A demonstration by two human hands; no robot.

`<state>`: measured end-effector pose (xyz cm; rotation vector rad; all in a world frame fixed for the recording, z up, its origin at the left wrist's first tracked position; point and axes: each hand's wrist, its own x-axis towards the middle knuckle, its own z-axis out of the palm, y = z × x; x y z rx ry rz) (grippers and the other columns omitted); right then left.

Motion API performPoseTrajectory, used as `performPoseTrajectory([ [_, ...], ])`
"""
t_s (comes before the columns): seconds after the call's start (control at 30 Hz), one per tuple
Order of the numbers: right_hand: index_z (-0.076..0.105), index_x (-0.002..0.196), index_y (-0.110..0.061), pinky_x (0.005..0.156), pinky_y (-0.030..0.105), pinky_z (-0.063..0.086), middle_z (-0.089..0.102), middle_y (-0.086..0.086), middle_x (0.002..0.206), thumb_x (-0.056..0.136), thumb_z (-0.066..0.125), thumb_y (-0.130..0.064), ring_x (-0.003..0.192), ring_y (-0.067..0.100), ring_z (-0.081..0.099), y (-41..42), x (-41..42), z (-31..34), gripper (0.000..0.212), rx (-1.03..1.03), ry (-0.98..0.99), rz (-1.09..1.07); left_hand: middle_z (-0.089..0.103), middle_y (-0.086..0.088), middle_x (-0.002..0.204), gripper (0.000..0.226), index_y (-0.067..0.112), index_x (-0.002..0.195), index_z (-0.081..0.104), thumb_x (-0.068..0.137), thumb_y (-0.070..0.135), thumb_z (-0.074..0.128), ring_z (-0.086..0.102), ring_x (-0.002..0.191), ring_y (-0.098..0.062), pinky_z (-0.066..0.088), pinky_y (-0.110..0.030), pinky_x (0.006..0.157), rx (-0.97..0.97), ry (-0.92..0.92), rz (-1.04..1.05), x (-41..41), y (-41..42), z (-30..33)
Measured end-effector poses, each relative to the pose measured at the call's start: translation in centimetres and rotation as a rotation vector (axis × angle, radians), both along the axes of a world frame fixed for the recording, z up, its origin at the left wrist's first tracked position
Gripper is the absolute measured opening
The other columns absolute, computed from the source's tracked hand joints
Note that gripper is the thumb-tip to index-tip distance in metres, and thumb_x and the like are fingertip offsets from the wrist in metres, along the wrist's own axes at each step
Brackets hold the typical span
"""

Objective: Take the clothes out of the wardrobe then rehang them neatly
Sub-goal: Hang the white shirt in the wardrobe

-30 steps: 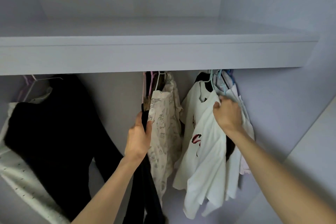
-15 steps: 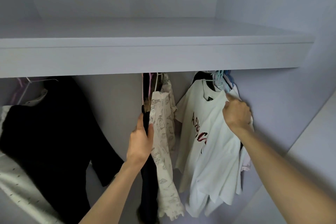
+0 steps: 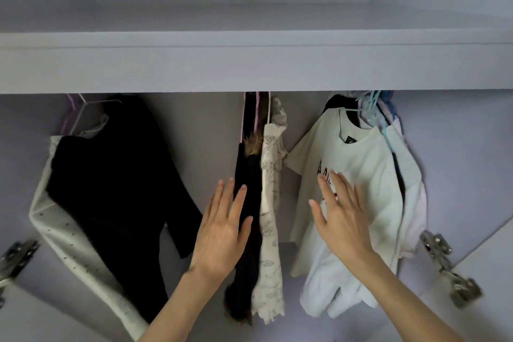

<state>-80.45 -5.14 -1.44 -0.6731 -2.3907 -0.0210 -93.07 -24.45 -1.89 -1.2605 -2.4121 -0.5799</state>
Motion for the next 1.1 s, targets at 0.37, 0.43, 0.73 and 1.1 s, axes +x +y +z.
performPoseTrajectory([
  [0.37,0.057,0.125,-0.009,0.096,0.055,0.040,0.050,0.018,0.133,0.097,0.018,-0.047,0.117,0.032,0.055,-13.6,-0.2,-6.7,0.061,-0.210,-0.319,0.506,0.027,-0.009,0.151,0.054,0.017,0.142,0.034,0.093,0.039,0.029,0.011,0.142,-0.028,0.018,-0.051,0.111,-0.108,-0.161,0.547,7.7,-16.1,-6.5],
  [0.43,0.056,0.126,-0.012,0.095,0.056,0.042,0.051,0.016,0.133,0.097,0.013,-0.051,0.116,0.032,0.055,-16.6,0.8,-8.3,0.064,-0.242,-0.411,0.621,0.030,-0.011,0.149,0.054,0.018,0.141,0.035,0.092,0.039,0.030,0.011,0.141,-0.028,0.016,-0.053,0.109,-0.126,-0.224,0.654,10.8,-19.0,-7.9],
  [0.73,0.056,0.127,-0.015,0.098,0.057,0.036,0.053,0.014,0.132,0.086,0.037,-0.048,0.120,0.030,0.053,-31.8,4.0,-9.4,0.056,-0.122,-0.574,1.150,0.042,-0.014,0.142,0.053,0.018,0.135,0.042,0.089,0.042,0.033,0.026,0.136,-0.036,0.027,-0.057,0.103,-0.101,-0.382,1.181,26.5,-31.2,-9.5],
  [1.1,0.056,0.126,-0.012,0.098,0.056,0.034,0.056,0.016,0.128,0.080,0.055,-0.041,0.119,0.033,0.054,-52.9,23.0,-11.5,0.054,0.014,-0.728,1.768,0.053,-0.015,0.132,0.053,0.015,0.126,0.053,0.081,0.040,0.037,0.036,0.127,-0.036,0.040,-0.060,0.091,0.074,-0.602,1.843,52.7,-41.9,-11.9],
])
